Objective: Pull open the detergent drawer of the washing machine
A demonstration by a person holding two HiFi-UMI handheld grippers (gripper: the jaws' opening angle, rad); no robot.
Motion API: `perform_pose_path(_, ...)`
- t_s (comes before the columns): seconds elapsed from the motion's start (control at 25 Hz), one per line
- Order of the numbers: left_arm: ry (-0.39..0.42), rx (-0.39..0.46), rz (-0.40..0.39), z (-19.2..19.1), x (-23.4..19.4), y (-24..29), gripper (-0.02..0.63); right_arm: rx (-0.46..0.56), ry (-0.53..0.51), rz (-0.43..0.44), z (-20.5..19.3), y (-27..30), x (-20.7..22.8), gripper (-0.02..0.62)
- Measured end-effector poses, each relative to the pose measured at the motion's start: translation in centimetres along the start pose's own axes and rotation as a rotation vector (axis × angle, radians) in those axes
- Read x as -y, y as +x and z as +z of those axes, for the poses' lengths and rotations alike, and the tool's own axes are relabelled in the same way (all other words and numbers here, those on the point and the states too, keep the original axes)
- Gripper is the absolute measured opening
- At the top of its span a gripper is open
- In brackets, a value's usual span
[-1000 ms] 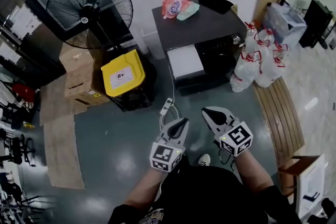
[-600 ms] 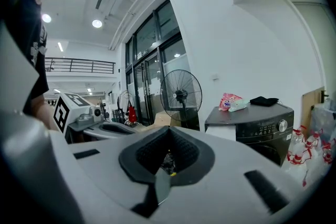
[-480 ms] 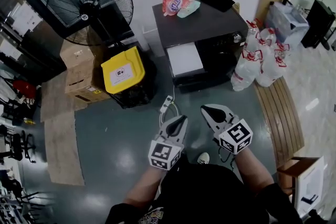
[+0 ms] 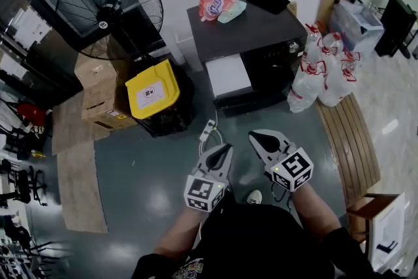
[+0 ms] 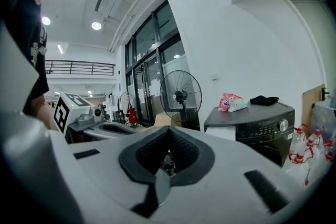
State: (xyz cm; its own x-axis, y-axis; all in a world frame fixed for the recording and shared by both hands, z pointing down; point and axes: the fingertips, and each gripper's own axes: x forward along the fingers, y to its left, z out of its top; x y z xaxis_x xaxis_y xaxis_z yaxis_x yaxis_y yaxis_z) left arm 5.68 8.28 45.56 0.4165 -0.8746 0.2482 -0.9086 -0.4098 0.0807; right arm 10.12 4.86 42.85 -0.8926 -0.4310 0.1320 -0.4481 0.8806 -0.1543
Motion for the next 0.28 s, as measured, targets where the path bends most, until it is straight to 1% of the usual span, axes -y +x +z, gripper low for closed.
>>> perform_pose_path(0.28, -0.008, 0.0, -0.002, 0.0, -0.12, 0.3, 0.018, 0.001, 0.004, -0.001, -0.03, 0.19, 0.31, 0.003)
